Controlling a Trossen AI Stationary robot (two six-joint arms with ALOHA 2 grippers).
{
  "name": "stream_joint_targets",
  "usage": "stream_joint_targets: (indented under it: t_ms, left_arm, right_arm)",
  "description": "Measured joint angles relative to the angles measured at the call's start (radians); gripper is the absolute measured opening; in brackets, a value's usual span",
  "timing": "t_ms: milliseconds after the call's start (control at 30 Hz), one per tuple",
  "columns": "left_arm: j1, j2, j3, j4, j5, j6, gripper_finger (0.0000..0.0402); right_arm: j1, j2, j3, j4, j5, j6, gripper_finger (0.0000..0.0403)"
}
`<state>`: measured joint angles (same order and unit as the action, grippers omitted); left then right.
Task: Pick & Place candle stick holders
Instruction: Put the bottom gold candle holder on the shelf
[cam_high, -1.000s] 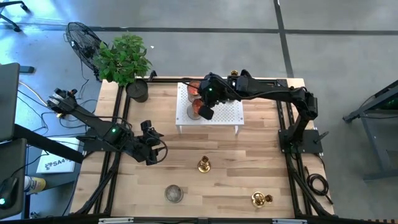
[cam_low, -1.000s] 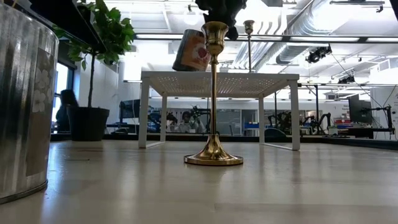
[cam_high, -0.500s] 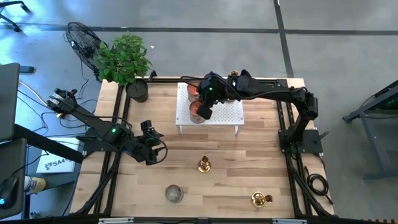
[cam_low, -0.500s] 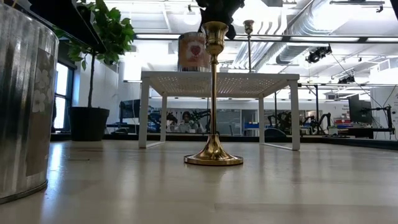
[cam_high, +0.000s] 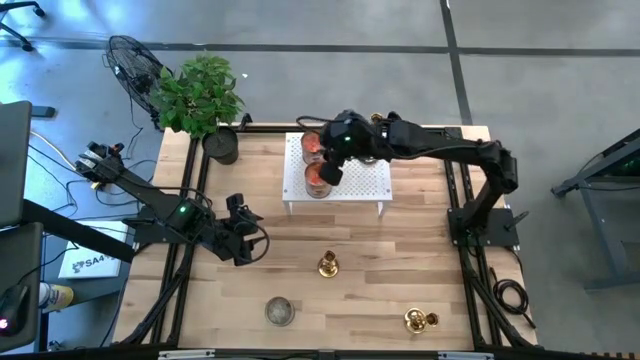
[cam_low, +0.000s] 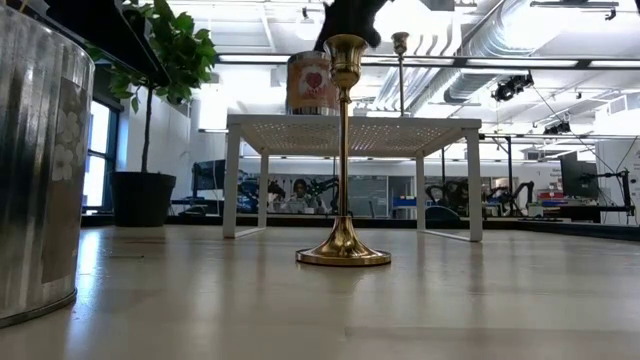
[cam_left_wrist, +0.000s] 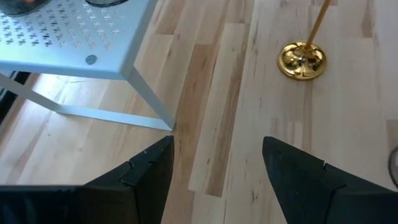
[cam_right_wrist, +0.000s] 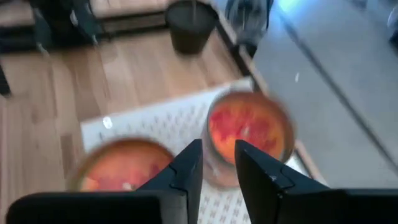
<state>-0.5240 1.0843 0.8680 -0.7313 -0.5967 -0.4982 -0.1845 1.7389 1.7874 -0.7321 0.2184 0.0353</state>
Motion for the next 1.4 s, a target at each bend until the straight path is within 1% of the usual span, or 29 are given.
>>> stream_joint_targets:
  t_ms: [167, 300, 467, 567, 633, 733, 833, 933, 1133, 1200, 1400]
  left_arm:
    - [0.0, 0.0, 0.0, 0.002, 0.028, -0.004, 0.0239]
    - [0.0, 0.0, 0.0, 0.009, 0.031, -0.008, 0.0239]
    - [0.0, 0.0, 0.0, 0.035, 0.03, -0.007, 0.0239]
    - [0.0, 0.0, 0.0, 0.034, 0.03, -0.007, 0.0239]
    - [0.0, 0.0, 0.0, 0.034, 0.031, -0.007, 0.0239]
    - [0.0, 0.0, 0.0, 0.035, 0.039, -0.007, 0.0239]
    - [0.0, 0.0, 0.0, 0.036, 0.038, -0.008, 0.0239]
    - [0.0, 0.0, 0.0, 0.048, 0.037, -0.007, 0.0239]
    - [0.0, 0.0, 0.0, 0.102, 0.03, 0.006, 0.0239]
    - [0.0, 0.0, 0.0, 0.122, 0.03, 0.019, 0.0239]
    - [0.0, 0.0, 0.0, 0.17, 0.029, 0.022, 0.0239]
  right_arm:
    - [0.047, -0.09, 0.0, 0.068, 0.01, -0.052, 0.0098]
    - [0.112, -0.167, 0.0, 0.07, -0.035, -0.079, 0.0099]
    - [0.233, -0.228, 0.0, 0.012, -0.127, -0.081, 0.0099]
    - [0.324, -0.243, 0.0, -0.053, -0.128, -0.081, 0.0099]
    - [0.385, -0.251, 0.0, -0.122, -0.107, -0.062, 0.0099]
    - [0.474, -0.255, 0.0, -0.252, -0.068, 0.031, 0.0099]
    - [0.559, -0.255, -0.001, -0.378, -0.049, 0.188, 0.0099]
    - [0.638, -0.254, -0.003, -0.441, -0.032, 0.348, 0.0099]
    - [0.794, -0.253, -0.003, -0.483, 0.06, 0.542, 0.0099]
    - [0.842, -0.253, -0.003, -0.483, 0.075, 0.597, 0.0099]
    - [0.963, -0.246, -0.003, -0.484, 0.154, 0.719, 0.0099]
